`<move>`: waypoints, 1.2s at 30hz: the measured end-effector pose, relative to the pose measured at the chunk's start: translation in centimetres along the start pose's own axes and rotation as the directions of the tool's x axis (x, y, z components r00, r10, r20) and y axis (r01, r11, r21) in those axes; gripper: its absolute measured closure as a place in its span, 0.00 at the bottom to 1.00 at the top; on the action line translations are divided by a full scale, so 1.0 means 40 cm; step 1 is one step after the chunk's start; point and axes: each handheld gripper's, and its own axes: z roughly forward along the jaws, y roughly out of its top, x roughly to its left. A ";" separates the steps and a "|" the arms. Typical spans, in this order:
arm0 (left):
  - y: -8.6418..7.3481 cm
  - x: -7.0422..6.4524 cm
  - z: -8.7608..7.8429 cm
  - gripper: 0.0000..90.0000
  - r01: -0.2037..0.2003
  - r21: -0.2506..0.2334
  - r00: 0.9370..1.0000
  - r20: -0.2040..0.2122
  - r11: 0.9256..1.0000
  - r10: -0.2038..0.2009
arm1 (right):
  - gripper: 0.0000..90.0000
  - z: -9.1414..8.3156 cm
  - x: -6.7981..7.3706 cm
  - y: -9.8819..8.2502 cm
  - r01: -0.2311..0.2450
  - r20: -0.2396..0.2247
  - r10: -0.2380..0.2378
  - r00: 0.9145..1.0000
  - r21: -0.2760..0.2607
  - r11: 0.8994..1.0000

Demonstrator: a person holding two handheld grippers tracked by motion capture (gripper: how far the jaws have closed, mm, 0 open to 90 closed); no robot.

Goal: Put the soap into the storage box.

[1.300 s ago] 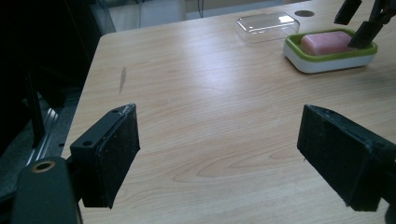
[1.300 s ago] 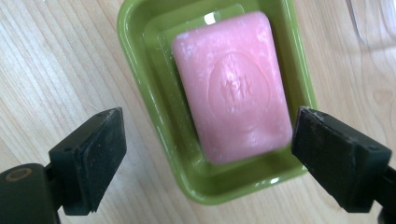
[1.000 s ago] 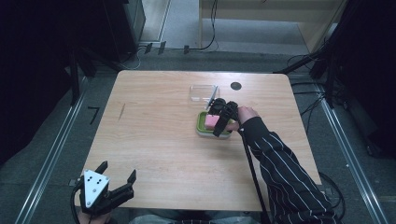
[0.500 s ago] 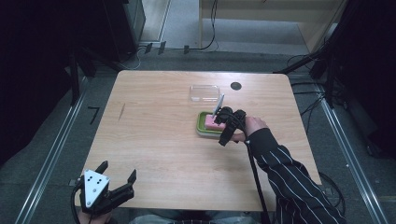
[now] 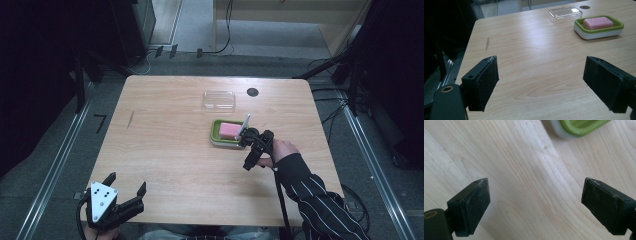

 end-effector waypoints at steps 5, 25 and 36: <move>0.000 0.000 0.000 0.15 0.000 -0.001 1.000 0.000 1.000 0.000 | 0.10 0.004 0.017 -0.034 0.000 0.004 0.000 1.000 0.006 1.000; 0.003 -0.004 0.005 0.15 -0.005 -0.003 1.000 0.008 1.000 0.005 | 0.10 0.051 0.054 -0.180 -0.047 0.010 0.047 0.999 0.075 0.996; 0.007 -0.007 0.011 0.15 -0.010 -0.005 1.000 0.017 1.000 0.010 | 0.10 0.063 0.073 -0.275 -0.093 0.004 0.093 0.996 0.054 0.994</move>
